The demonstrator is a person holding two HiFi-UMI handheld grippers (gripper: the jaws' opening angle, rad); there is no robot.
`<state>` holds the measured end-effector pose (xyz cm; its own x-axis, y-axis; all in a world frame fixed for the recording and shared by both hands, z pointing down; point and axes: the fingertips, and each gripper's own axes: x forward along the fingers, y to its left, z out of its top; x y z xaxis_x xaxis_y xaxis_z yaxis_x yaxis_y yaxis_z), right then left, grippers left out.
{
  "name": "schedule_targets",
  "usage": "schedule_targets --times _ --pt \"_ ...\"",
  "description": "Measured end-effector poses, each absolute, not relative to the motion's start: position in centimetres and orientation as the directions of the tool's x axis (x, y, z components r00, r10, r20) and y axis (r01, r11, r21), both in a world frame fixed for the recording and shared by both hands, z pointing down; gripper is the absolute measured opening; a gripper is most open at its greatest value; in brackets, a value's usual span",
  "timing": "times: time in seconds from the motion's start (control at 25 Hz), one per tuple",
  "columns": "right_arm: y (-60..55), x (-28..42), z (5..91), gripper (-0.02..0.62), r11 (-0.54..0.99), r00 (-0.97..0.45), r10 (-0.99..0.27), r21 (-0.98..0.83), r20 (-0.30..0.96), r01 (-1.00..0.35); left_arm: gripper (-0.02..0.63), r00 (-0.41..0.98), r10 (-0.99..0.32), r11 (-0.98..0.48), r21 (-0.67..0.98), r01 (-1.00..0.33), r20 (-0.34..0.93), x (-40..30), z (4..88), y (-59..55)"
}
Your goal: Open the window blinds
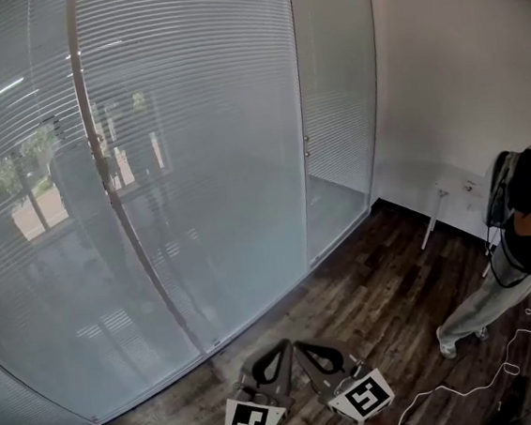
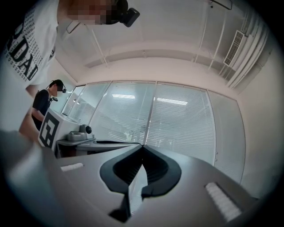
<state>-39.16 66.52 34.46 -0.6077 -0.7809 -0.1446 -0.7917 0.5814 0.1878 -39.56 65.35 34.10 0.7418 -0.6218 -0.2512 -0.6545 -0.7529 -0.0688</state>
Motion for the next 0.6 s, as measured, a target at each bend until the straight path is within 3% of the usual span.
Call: schedule_targets --times 0.6 --pt "51.4 -34.6 34.9 0.008 0.535 -0.559 -0.823 0.190 -0.101 -0.823 -0.009 0.787 -0.560 -0.803 -0.064 -0.593 -0.260 -35.0 34.5 50.7"
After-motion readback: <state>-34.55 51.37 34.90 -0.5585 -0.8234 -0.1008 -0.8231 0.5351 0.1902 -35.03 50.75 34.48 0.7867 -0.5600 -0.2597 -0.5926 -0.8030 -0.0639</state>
